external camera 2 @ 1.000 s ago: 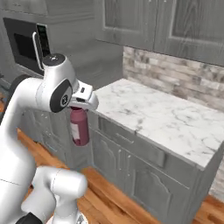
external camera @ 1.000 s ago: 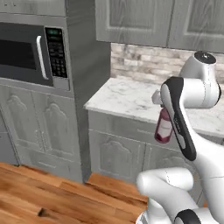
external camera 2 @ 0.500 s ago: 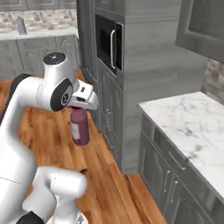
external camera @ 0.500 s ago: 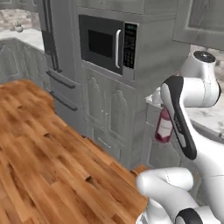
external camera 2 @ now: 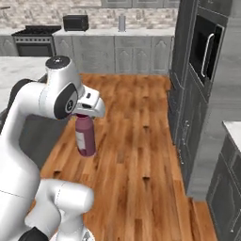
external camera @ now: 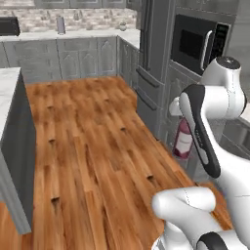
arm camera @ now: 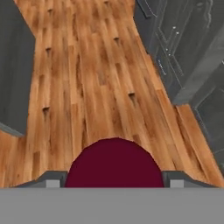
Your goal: Place the drinks on the dining counter in a tight cluster.
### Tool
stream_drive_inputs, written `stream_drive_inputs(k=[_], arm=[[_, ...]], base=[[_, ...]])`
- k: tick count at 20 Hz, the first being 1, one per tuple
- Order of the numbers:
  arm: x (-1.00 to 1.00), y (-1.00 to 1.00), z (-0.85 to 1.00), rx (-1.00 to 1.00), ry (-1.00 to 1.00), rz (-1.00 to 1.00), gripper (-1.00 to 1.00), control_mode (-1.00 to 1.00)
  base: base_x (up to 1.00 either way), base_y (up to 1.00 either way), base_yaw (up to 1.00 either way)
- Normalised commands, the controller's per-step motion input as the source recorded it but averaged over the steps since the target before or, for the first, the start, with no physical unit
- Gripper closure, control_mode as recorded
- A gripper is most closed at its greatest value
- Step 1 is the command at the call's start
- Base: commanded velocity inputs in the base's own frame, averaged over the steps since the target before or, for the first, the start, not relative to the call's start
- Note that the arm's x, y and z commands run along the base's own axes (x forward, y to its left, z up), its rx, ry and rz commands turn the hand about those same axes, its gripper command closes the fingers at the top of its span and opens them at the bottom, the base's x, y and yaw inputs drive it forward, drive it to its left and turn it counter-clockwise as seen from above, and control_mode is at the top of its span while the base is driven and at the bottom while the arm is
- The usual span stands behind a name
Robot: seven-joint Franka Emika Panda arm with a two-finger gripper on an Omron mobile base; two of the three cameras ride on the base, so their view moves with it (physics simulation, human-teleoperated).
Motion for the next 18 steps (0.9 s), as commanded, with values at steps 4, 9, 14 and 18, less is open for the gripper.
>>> stream_drive_inputs(k=[4,9,14,18], arm=[[0.00,0.00,0.00,0.00,0.00,0.00,1.00,1.00],[0.00,0.00,0.00,0.00,0.00,0.00,1.00,1.00],[0.00,0.00,0.00,0.00,0.00,0.00,1.00,1.00],[0.00,0.00,0.00,0.00,0.00,0.00,1.00,1.00]], base=[[0.02,0.94,0.25],[0.25,1.00,0.04],[0.43,1.00,0.00],[0.71,0.97,0.14]])
